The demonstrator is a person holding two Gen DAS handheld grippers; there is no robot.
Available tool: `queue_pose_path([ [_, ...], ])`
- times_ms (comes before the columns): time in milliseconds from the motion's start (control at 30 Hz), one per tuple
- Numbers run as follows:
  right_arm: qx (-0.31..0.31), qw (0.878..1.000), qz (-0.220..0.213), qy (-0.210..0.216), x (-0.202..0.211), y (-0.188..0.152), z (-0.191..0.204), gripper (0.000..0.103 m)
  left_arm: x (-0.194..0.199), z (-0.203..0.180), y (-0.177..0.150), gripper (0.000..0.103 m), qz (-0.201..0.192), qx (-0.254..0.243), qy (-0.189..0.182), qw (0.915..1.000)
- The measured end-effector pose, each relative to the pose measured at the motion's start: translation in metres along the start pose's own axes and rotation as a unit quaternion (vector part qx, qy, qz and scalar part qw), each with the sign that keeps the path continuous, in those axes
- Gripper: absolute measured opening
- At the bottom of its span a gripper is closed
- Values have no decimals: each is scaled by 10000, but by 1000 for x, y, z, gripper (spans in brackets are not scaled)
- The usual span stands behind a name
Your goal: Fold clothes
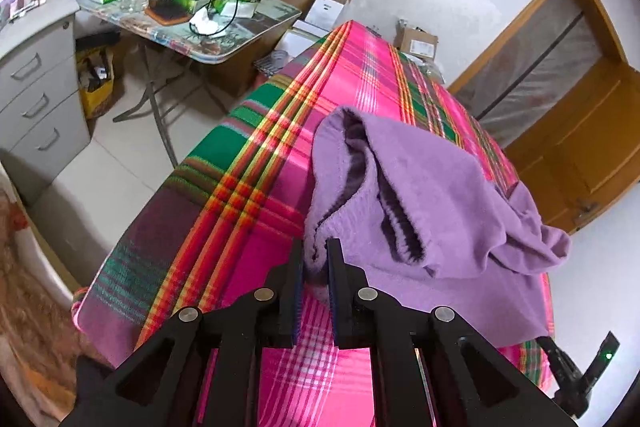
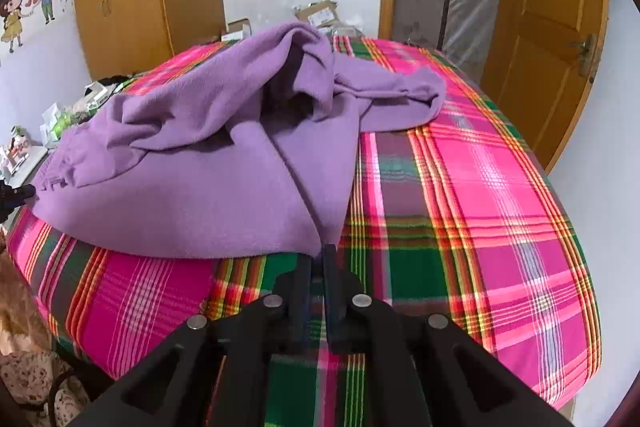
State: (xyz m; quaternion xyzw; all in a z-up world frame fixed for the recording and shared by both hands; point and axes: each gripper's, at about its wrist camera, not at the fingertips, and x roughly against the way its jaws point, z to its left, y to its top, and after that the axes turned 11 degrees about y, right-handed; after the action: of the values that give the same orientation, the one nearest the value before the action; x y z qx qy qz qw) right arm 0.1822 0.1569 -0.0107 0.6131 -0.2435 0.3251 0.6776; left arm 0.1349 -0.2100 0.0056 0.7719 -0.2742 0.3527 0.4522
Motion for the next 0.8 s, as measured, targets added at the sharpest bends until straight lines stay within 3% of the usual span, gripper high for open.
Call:
queue_pose_path([
  [167,9,9999,78,-108,6,1,-2,5,5,0,0,13,79,-112,109,9998],
  [300,144,9995,89,-251,18,4,2,5,24,-2,2,15,-88,-271,156,9995],
  [500,301,9987,-92,-396,42,16,4,8,38,-22,10,27,-162,-551,-322,9978],
  [633,411,9990,-146,-132,36,30,13,8,16,-45,11,35,404,-737,-563,9949],
  [800,589,9978,-68,296,12,46,30,10,-10,-70,11,38,786,-873,-396,9923],
])
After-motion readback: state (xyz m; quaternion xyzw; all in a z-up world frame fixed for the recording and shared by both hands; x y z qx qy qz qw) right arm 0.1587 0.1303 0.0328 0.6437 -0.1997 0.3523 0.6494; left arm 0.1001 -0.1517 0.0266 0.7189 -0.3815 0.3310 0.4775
